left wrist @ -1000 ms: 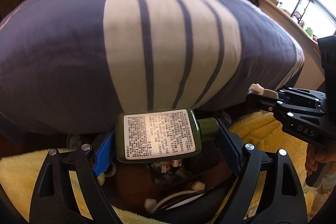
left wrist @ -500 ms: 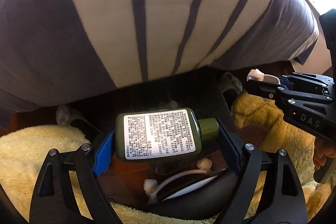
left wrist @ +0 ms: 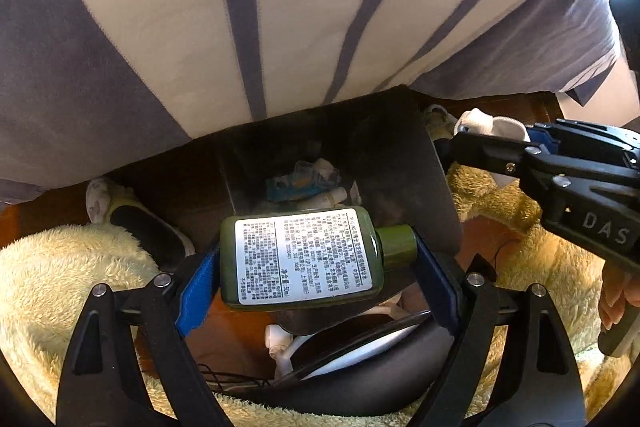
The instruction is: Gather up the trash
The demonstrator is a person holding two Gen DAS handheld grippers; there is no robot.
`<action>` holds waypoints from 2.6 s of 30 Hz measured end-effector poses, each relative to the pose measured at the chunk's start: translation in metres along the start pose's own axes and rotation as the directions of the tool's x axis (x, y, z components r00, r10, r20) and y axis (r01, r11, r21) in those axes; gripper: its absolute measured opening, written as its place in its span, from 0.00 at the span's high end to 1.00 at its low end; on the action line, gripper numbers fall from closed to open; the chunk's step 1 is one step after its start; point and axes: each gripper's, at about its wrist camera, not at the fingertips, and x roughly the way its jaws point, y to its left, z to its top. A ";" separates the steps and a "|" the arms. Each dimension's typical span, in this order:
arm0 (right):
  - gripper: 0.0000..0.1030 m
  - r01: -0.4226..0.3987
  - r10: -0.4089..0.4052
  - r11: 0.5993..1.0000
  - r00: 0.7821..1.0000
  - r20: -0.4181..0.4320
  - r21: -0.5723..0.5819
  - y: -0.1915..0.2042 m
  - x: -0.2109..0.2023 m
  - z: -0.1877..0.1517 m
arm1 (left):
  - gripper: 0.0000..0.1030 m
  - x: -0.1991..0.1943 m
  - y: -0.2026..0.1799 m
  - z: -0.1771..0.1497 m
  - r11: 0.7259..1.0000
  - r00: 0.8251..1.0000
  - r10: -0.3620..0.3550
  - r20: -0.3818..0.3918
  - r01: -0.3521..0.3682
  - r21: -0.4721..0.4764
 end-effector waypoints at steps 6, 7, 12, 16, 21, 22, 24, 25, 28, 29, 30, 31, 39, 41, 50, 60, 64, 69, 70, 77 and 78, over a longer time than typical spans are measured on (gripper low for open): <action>0.53 -0.005 0.004 1.000 1.000 0.018 0.019 -0.004 -0.005 0.004 | 0.08 -0.003 0.003 0.002 1.000 1.000 0.006 0.018 -0.006 -0.005; 0.51 -0.002 0.001 1.000 1.000 0.022 0.020 -0.003 -0.006 0.005 | 0.08 -0.005 0.003 0.003 1.000 1.000 0.010 0.022 -0.010 -0.003; 0.28 0.018 -0.020 0.999 0.998 0.055 0.028 -0.004 -0.018 0.008 | 0.08 -0.016 0.002 0.006 1.000 0.999 0.013 0.050 -0.013 -0.004; 0.16 0.027 -0.030 0.999 0.996 0.084 0.033 -0.006 -0.029 0.007 | 0.08 -0.029 -0.001 0.006 1.000 0.997 0.014 0.079 -0.014 -0.003; 0.06 0.032 -0.038 0.999 0.990 0.137 0.040 -0.008 -0.050 0.007 | 0.08 -0.056 -0.006 0.006 1.000 0.990 0.019 0.138 -0.019 -0.001; 0.04 0.033 -0.038 0.999 0.989 0.146 0.040 -0.009 -0.054 0.007 | 0.08 -0.062 -0.006 0.006 1.000 0.988 0.020 0.151 -0.020 0.000; 0.04 0.037 -0.044 0.999 0.982 0.184 0.040 -0.011 -0.069 0.008 | 0.08 -0.079 -0.007 0.008 1.000 0.981 0.026 0.191 -0.027 0.002; 0.04 0.039 -0.046 0.998 0.979 0.199 0.040 -0.012 -0.075 0.009 | 0.08 -0.092 -0.008 0.009 0.999 0.974 0.033 0.224 -0.036 0.009; 0.04 0.053 -0.063 0.998 0.958 0.280 0.042 -0.012 -0.107 0.012 | 0.08 -0.127 -0.012 0.013 0.996 0.947 0.074 0.314 -0.086 0.023; 0.04 0.065 -0.076 0.997 0.946 0.316 0.043 -0.011 -0.122 0.014 | 0.08 -0.137 -0.012 0.013 0.995 0.937 0.079 0.339 -0.093 0.023; 0.04 0.073 -0.084 0.996 0.936 0.343 0.044 -0.011 -0.132 0.015 | 0.08 -0.149 -0.013 0.014 0.995 0.927 0.081 0.365 -0.096 0.022; 0.03 0.086 -0.097 0.995 0.916 0.389 0.045 -0.009 -0.151 0.017 | 0.08 -0.166 -0.014 0.015 0.995 0.911 0.082 0.404 -0.098 0.017; 0.03 0.155 -0.163 0.986 0.786 0.597 0.065 0.006 -0.245 0.016 | 0.08 -0.259 -0.030 0.017 0.986 0.786 0.132 0.604 -0.166 0.000; 0.03 0.171 -0.179 0.982 0.747 0.641 0.075 0.010 -0.266 0.014 | 0.08 -0.280 -0.035 0.016 0.986 0.751 0.128 0.647 -0.168 0.000; 0.03 0.229 -0.211 0.970 0.616 0.759 0.084 0.028 -0.326 0.012 | 0.08 -0.338 -0.060 0.015 0.977 0.629 0.134 0.766 -0.212 0.003; 0.03 0.275 -0.262 0.954 0.554 0.790 0.123 0.042 -0.341 -0.004 | 0.08 -0.343 -0.067 0.002 0.978 0.597 0.142 0.790 -0.209 -0.018; 0.03 0.304 -0.283 0.944 0.540 0.793 0.130 0.049 -0.340 -0.008 | 0.08 -0.345 -0.064 -0.003 0.981 0.593 0.137 0.793 -0.195 -0.024; 0.03 0.311 -0.276 0.943 0.540 0.795 0.117 0.052 -0.340 -0.011 | 0.08 -0.351 -0.061 -0.008 0.982 0.583 0.136 0.801 -0.185 -0.032; 0.03 0.310 -0.274 0.944 0.539 0.796 0.115 0.053 -0.341 -0.011 | 0.08 -0.352 -0.061 -0.008 0.983 0.582 0.133 0.803 -0.183 -0.030; 0.03 0.317 -0.266 0.943 0.544 0.796 0.098 0.057 -0.341 -0.009 | 0.08 -0.353 -0.063 -0.009 0.983 0.582 0.125 0.804 -0.182 -0.021; 0.03 0.317 -0.266 0.943 0.543 0.797 0.099 0.057 -0.341 -0.010 | 0.08 -0.352 -0.063 -0.009 0.983 0.583 0.124 0.803 -0.181 -0.021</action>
